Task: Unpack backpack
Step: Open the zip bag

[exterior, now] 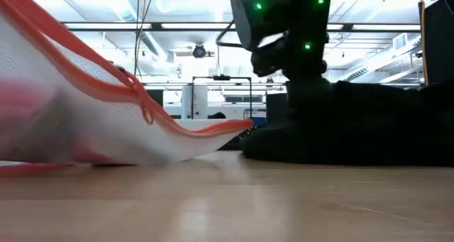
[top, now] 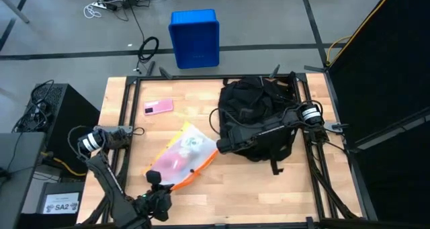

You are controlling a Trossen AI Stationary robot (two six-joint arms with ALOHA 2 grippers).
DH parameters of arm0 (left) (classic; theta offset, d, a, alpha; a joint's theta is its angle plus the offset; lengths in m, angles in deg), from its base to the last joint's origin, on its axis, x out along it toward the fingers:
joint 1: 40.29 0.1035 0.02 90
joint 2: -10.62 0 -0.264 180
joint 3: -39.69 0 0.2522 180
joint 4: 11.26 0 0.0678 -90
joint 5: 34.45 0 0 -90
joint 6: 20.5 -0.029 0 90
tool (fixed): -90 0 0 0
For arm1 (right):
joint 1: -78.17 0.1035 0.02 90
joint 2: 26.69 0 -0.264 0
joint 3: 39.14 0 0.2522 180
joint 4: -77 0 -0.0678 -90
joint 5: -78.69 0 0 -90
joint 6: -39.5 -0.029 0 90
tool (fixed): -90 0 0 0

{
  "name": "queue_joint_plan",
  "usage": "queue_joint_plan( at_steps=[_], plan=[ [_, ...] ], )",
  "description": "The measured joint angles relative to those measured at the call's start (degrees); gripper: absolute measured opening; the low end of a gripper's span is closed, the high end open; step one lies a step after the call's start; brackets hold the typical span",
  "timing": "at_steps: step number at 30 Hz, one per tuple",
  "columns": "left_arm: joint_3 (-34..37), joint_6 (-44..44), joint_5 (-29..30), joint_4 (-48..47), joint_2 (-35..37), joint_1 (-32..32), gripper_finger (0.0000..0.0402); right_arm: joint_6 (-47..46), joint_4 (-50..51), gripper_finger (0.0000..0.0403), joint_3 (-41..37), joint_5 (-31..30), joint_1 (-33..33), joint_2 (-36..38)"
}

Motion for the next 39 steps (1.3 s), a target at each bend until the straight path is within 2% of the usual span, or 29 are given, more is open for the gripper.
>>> queue_joint_plan(
  at_steps=[3, 7, 12, 15, 20, 27, 30, 39],
  plan=[
    [0.0, -0.1, 0.0, 0.1, 0.0, 0.5, 0.0000, -0.6, -1.4, 0.0000, 0.0, 1.6, 2.0, 0.1],
    [0.9, -0.1, 0.4, 0.5, 0.0, 1.3, 0.0000, 1.6, -8.4, 0.0000, 0.0, 4.4, 8.5, 1.2],
    [2.9, -0.2, 0.4, 1.0, 0.0, 2.5, 0.0000, 0.7, -16.4, 0.0001, 0.0, 0.6, 17.2, 3.4],
    [3.2, -0.3, 0.4, 1.3, 0.0, 3.1, 0.0000, 0.8, -26.6, 0.0010, -0.2, 1.4, 20.8, 3.7],
    [3.3, -0.4, 0.4, 1.6, 0.0, 3.3, 0.0000, 10.1, -47.2, 0.0049, -5.4, 6.0, 24.5, 3.6],
    [3.3, -0.5, 0.3, 1.7, 0.0, 3.5, 0.0000, 10.3, -67.7, 0.0125, -14.5, 10.1, 21.6, 3.5],
    [3.3, -0.5, 0.6, 1.4, 0.0, 3.7, 0.0000, 10.3, -72.2, 0.0149, -17.3, 12.6, 18.8, 3.5],
    [-0.9, -0.6, 10.3, -2.0, 0.0, 3.8, 0.0000, 10.1, -84.5, 0.0184, -23.4, 21.8, 12.2, 2.5]
  ],
)
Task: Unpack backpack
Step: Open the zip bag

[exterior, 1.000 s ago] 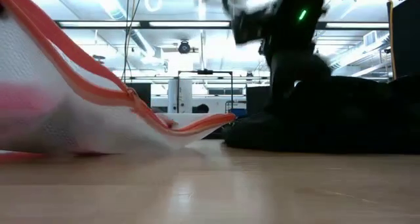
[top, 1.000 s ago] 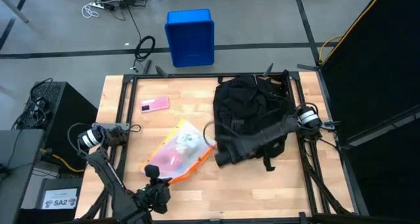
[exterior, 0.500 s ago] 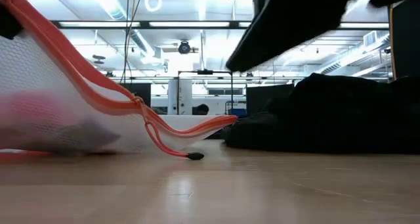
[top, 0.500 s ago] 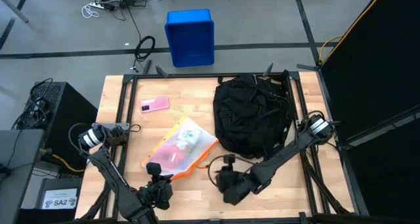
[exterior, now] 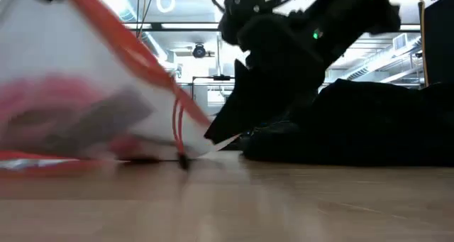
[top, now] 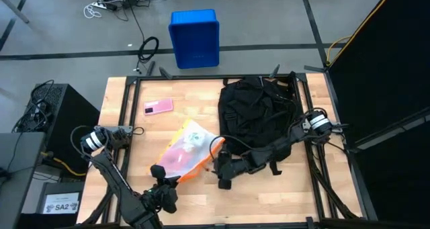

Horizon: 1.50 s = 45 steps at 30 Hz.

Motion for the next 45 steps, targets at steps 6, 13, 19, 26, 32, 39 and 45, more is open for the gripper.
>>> queue_joint_plan(
  at_steps=[6, 13, 19, 26, 32, 39, 45],
  plan=[
    [-0.5, -0.1, 0.6, -0.5, 0.0, 0.4, 0.0000, 0.2, -7.7, 0.0192, -0.6, 2.7, -0.5, -0.8],
    [-0.5, -0.1, 1.3, -0.7, 0.0, 1.6, 0.0000, -1.5, -12.5, 0.0201, -0.4, 2.6, -0.7, -1.7],
    [-0.5, -0.1, 1.4, -0.5, 0.0, 2.6, 0.0000, -3.3, -15.7, 0.0205, -0.4, 2.2, -2.1, -5.5],
    [-0.5, -0.2, 1.2, -0.2, 0.0, 2.8, 0.0000, -5.8, -21.8, 0.0189, -0.5, 0.9, -4.2, -10.1],
    [-0.5, -0.2, 0.9, -0.1, 0.0, 2.8, 0.0000, -5.8, -23.7, 0.0172, -0.4, 0.8, -5.3, -10.3],
    [-0.5, -0.2, 0.0, -0.1, 0.0, 2.8, 0.0000, -2.4, -23.4, 0.0079, -0.4, 1.3, -5.4, -10.3],
    [-0.5, -0.2, -4.4, 0.1, 0.0, 2.7, 0.0000, -3.9, -14.5, 0.0007, 0.0, 2.3, -5.2, -9.1]
  ],
)
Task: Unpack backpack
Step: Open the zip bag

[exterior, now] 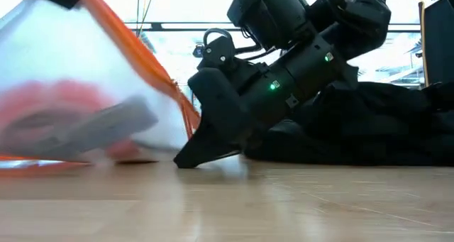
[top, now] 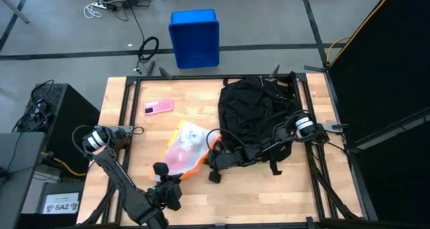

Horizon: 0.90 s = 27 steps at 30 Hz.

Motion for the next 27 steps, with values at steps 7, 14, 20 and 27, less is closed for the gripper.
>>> queue_joint_plan(
  at_steps=[7, 14, 20, 27],
  plan=[
    [0.0, -1.2, -7.4, 0.2, 0.0, -3.4, 0.0000, -1.6, 18.8, 0.0002, -0.4, -4.7, 2.8, 7.7],
    [0.0, 0.4, -7.7, 0.7, 0.0, -8.3, 0.0000, -10.2, 45.2, 0.0001, -0.6, -14.3, 5.7, 18.8],
    [0.0, 0.7, -6.4, 1.2, 0.0, -9.3, 0.0000, -21.1, 62.9, 0.0000, -0.4, -17.6, 6.1, 24.0],
    [0.0, -3.1, 4.0, 7.7, 0.0, -5.4, 0.0000, -19.0, 57.6, 0.0000, -0.5, -15.9, 6.0, 23.4]
  ],
)
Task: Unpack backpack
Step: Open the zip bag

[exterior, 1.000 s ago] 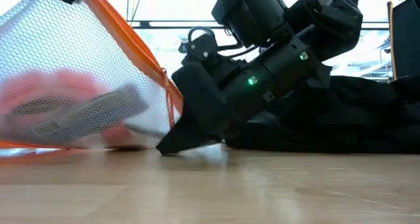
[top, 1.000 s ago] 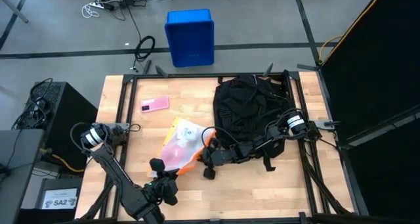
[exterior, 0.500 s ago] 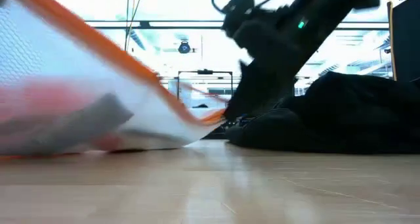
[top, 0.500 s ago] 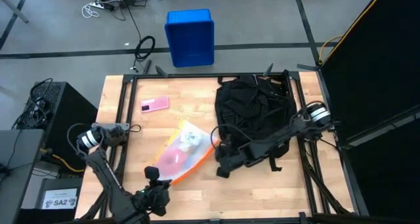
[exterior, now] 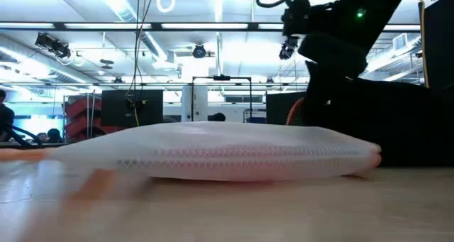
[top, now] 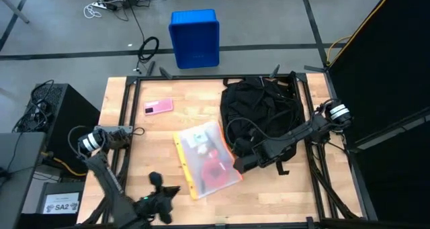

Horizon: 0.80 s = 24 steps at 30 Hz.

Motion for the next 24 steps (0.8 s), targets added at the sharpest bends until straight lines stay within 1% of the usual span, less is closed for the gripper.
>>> queue_joint_plan(
  at_steps=[3, 7, 9, 11, 13, 15, 18, 22, 24],
  plan=[
    [0.0, -9.7, -0.5, 9.3, -0.1, 3.0, 0.0000, 4.0, -6.5, 0.0000, 0.1, 1.5, 0.0, -0.1],
    [0.0, -25.9, -4.5, 24.9, -0.7, 7.5, 0.0009, 6.6, -9.1, 0.0000, 0.1, 3.6, -0.6, -0.2],
    [0.0, -34.0, -6.7, 33.2, -1.8, 9.9, 0.0021, 6.6, -8.9, 0.0000, 0.1, 3.9, -0.7, -0.2],
    [0.0, -41.8, -9.3, 39.3, -3.6, 11.8, 0.0041, 6.7, -8.9, 0.0000, 0.1, 3.9, -0.8, -0.2],
    [0.0, -47.5, -12.5, 44.3, -5.7, 13.5, 0.0065, 6.7, -9.0, 0.0000, 0.1, 4.0, -0.9, -0.2],
    [0.0, -50.8, -15.3, 47.9, -7.5, 15.6, 0.0093, 6.7, -9.1, 0.0000, 0.1, 4.0, -0.9, -0.2],
    [0.0, -53.6, -19.1, 52.7, -9.8, 19.0, 0.0138, 6.7, -9.1, 0.0000, 0.1, 4.1, -0.9, -0.2],
    [0.0, -53.7, -24.0, 56.5, -10.7, 21.4, 0.0194, 6.8, -9.2, 0.0000, 0.1, 4.1, -0.9, -0.2],
    [0.0, -53.7, -25.4, 57.5, -11.4, 22.2, 0.0219, 7.2, -9.2, 0.0000, 0.1, 4.1, -0.9, -0.2]
  ],
)
